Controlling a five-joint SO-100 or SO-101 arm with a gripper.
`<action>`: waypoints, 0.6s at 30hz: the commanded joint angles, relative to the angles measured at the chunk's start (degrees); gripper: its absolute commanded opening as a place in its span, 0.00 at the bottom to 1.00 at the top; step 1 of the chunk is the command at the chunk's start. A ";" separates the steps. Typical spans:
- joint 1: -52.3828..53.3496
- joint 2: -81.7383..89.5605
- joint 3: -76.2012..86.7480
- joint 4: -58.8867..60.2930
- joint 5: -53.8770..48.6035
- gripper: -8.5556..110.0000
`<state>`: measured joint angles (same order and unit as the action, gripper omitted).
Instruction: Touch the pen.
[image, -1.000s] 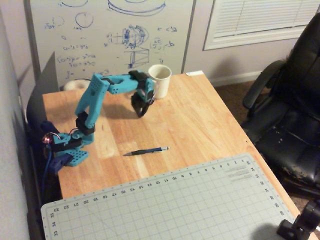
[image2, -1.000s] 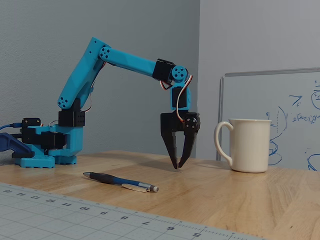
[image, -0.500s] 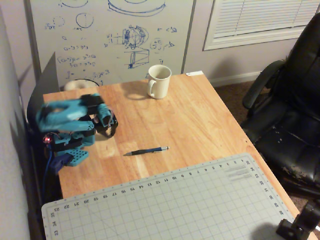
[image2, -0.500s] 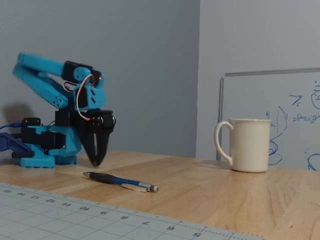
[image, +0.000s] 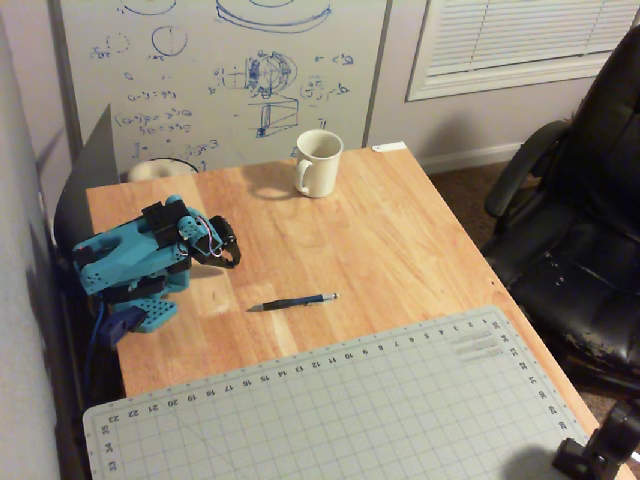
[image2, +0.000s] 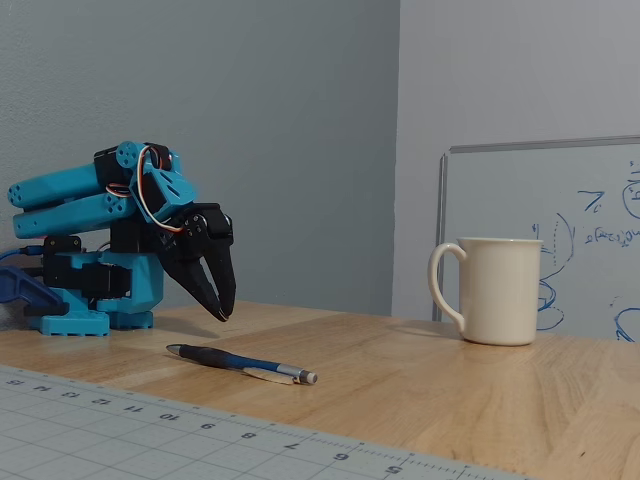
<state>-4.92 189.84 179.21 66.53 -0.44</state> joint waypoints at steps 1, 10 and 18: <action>0.62 0.18 -0.88 -0.35 -0.09 0.08; 0.44 0.18 -0.88 -0.35 0.09 0.08; 0.79 0.18 -0.88 -0.35 0.35 0.08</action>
<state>-4.75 189.84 179.21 66.53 -0.44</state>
